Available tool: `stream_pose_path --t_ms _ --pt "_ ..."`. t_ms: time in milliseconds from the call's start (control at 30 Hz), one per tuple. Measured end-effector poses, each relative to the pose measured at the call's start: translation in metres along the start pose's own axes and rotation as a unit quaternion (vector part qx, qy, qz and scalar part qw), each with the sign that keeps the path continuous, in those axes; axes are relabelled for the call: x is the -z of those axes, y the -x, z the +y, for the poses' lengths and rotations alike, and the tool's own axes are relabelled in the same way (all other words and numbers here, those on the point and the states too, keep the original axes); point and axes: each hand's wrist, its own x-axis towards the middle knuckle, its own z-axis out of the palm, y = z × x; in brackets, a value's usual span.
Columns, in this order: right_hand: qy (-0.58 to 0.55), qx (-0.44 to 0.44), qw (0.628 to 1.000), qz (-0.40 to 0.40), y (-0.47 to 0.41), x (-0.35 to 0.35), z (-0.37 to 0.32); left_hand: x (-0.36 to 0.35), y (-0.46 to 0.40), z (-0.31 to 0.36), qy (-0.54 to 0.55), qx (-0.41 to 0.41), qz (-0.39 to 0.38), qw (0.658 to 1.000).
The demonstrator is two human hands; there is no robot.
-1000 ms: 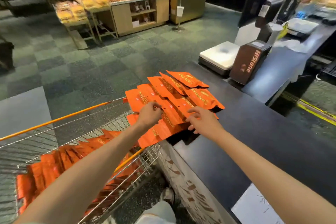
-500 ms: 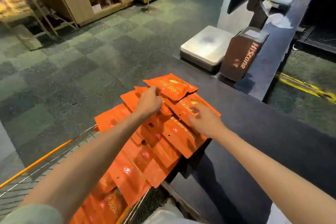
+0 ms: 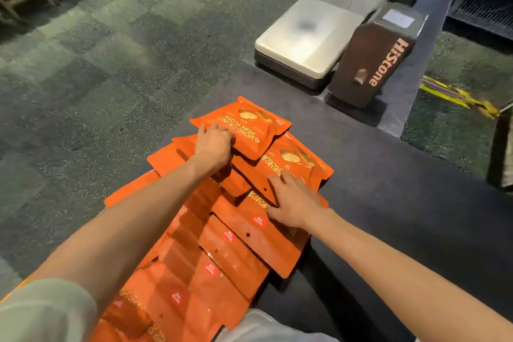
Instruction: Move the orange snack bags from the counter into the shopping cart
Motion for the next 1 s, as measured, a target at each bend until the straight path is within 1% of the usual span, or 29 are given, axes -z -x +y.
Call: stream_pose_path --t_ms 67,200,300,400,567,700,800,900,1000 --pt "0.004 0.002 1.0 0.008 -0.006 -0.006 0.0 -0.005 -0.006 -0.004 -0.003 -0.008 -0.014 1.0" --pt "0.038 0.017 0.998 0.045 -0.014 -0.006 0.0 -0.01 -0.009 -0.007 0.01 -0.022 0.02 0.999" --pt "0.042 0.031 0.995 0.08 -0.02 -0.003 0.002 -0.002 -0.004 -0.002 0.038 -0.001 0.024 0.999" --pt "0.044 0.028 0.993 0.102 -0.021 0.001 0.005 0.007 0.0 0.001 0.031 -0.001 0.038 0.999" --pt "0.046 0.011 0.986 0.158 -0.005 0.017 0.012 0.029 0.017 0.005 0.022 -0.012 0.086 0.996" --pt "0.043 -0.001 0.975 0.217 0.021 0.038 0.018 0.051 0.036 0.003 0.055 -0.018 0.164 0.985" --pt "-0.011 -0.02 0.962 0.274 0.037 0.051 0.029 0.071 0.054 0.006 0.091 -0.032 0.208 0.973" --pt "-0.05 -0.029 0.954 0.295 0.062 0.057 0.034 0.085 0.076 0.017 0.114 -0.032 0.231 0.966" --pt "-0.073 -0.018 0.945 0.317 0.093 0.056 0.035 0.098 0.103 0.03 0.136 -0.022 0.252 0.958"
